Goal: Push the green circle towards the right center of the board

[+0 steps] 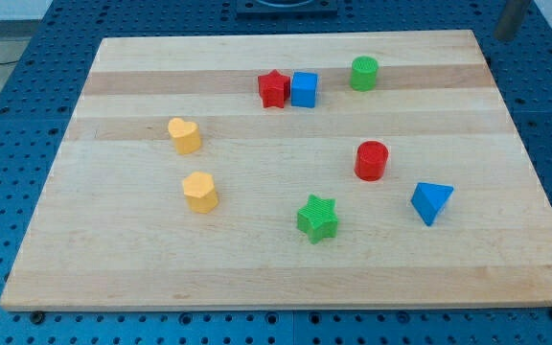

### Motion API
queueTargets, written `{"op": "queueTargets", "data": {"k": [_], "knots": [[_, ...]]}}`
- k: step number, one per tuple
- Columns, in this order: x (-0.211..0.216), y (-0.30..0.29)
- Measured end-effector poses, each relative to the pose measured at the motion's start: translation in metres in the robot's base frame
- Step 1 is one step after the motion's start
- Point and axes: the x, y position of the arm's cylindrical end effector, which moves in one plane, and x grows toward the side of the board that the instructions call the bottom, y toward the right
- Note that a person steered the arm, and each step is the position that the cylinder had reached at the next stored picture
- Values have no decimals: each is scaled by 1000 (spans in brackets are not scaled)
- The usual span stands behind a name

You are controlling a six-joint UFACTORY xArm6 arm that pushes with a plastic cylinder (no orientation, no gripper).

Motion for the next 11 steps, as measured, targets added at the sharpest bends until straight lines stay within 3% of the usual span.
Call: {"op": "queueTargets", "data": {"k": [2, 3, 6, 9, 11], "knots": [[3, -3], [12, -42], [7, -244], [24, -287], [58, -254]]}}
